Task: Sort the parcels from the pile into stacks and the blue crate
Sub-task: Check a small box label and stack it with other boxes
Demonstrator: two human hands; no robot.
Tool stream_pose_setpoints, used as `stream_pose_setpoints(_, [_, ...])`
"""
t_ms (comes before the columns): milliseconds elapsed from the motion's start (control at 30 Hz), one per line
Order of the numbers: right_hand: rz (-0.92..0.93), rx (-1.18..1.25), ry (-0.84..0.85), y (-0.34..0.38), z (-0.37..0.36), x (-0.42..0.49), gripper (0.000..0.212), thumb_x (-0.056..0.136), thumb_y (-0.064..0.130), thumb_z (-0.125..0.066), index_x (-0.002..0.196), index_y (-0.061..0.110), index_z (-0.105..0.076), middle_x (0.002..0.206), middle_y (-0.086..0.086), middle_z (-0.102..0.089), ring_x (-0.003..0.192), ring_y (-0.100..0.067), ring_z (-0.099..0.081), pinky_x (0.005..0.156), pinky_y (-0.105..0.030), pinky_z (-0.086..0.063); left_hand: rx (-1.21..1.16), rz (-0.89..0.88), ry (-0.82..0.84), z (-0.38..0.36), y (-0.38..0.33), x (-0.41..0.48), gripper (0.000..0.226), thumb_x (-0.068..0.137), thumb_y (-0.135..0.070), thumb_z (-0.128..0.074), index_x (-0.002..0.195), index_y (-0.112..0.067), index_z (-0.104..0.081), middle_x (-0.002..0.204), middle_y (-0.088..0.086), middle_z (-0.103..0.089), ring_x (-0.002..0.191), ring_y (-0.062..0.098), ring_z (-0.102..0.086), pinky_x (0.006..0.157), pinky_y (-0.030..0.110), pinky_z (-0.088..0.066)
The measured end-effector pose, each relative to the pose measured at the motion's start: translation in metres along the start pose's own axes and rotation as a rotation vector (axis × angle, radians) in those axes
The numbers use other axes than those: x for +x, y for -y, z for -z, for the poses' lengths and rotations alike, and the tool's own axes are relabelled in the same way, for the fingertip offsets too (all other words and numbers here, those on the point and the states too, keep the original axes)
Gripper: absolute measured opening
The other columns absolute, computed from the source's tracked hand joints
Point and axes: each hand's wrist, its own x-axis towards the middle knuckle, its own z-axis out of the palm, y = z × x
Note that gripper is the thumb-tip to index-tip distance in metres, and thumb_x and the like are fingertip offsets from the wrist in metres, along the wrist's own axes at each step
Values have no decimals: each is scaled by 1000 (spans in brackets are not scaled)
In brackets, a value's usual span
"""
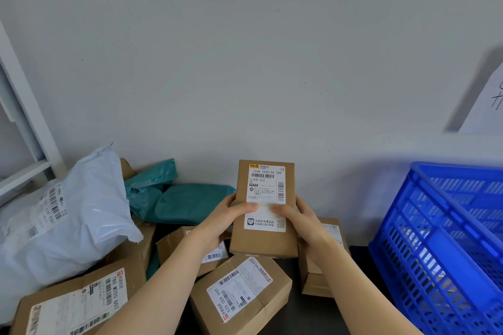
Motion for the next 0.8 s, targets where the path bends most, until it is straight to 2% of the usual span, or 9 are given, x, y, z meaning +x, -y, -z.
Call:
stream_pose_setpoints(100, [0,9,-30,-1,-1,-1,66,81,32,-74,139,32,-43,110,0,-69,96,-19,-67,79,-35,-56,43,3,-23,-2,0,-1,46,84,-33,-70,123,-27,-48,107,-4,-67,97,15,-63,83,32,-52])
stream_pose_setpoints(267, [20,10,-76,-2,-2,-2,65,81,29,-75,138,28,-45,105,1,-69,89,-16,-68,65,-28,-54,49,3,-47,-3,0,-3,47,85,-30,-69,127,-22,-51,107,-4,-68,95,14,-64,73,26,-51])
stream_pose_setpoints(333, [22,9,-77,-3,-2,-1,64,81,28,-75,138,27,-45,106,1,-70,89,-17,-69,65,-28,-55,50,4,-56,-3,1,-4,50,85,-29,-70,130,-21,-50,107,-4,-67,95,13,-64,72,26,-50])
stream_pose_setpoints(467, [4,-18,-48,-6,0,1,69,80,27,-76,140,31,-42,109,0,-70,95,-20,-69,80,-37,-58,58,36,-36,1,2,-4,66,81,-27,-74,138,-21,-42,111,-3,-66,99,15,-62,78,30,-51])
stream_pose_setpoints(633, [1,-66,-24,-8,3,4,68,82,26,-74,141,31,-42,110,1,-70,97,-19,-68,84,-39,-57,92,45,-17,2,2,-5,76,79,-24,-76,143,-22,-33,107,-6,-63,97,11,-60,80,30,-50])
stream_pose_setpoints(800, [28,-87,-9,-7,4,5,68,80,23,-76,140,29,-44,109,1,-70,94,-18,-69,83,-39,-57,130,23,-23,2,5,-2,81,76,-23,-79,143,-22,-34,116,-4,-63,105,16,-61,99,40,-48])
